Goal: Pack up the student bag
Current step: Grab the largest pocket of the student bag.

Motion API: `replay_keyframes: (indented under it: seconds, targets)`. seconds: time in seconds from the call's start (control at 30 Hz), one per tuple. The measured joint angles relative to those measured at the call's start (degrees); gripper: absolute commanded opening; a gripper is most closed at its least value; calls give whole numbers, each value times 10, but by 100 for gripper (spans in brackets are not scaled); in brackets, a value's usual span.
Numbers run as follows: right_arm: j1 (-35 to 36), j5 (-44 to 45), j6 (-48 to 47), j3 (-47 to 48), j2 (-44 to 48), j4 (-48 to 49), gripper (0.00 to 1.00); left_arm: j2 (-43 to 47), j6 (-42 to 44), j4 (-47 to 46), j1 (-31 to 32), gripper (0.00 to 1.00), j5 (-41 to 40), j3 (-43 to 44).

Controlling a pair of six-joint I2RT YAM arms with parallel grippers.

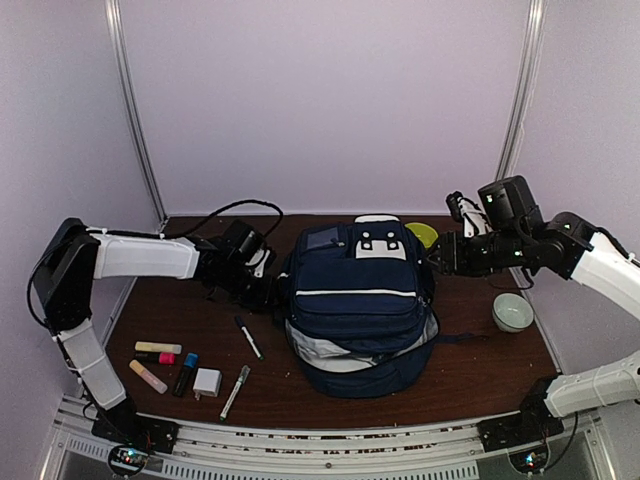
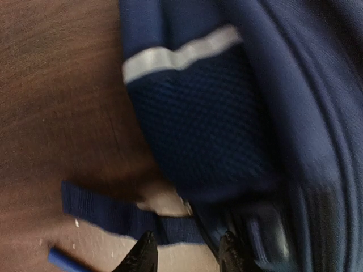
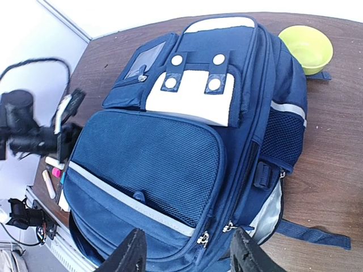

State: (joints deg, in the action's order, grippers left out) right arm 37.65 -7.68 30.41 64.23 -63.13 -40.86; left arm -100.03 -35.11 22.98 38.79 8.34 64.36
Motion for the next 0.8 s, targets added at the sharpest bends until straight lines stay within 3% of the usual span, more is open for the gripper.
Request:
replay_keyframes:
  seconds: [0.23, 0.37, 0.57, 0.63, 0.8]
  targets:
    - [4, -1, 0, -4, -6, 10, 51, -56, -77, -71, -38, 33, 31, 7]
    - [4, -2, 0, -8, -15, 14, 51, -73, -120, -103, -39, 43, 38, 8]
    - [4, -5, 0, -11, -17, 18, 51, -103, -168, -148, -40, 47, 50, 8]
    - [5, -6, 0, -14, -18, 20, 51, -111, -181, -151, -40, 42, 45, 8]
    - [6, -11, 0, -23, -18, 23, 51, -111, -217, -172, -41, 19, 41, -3]
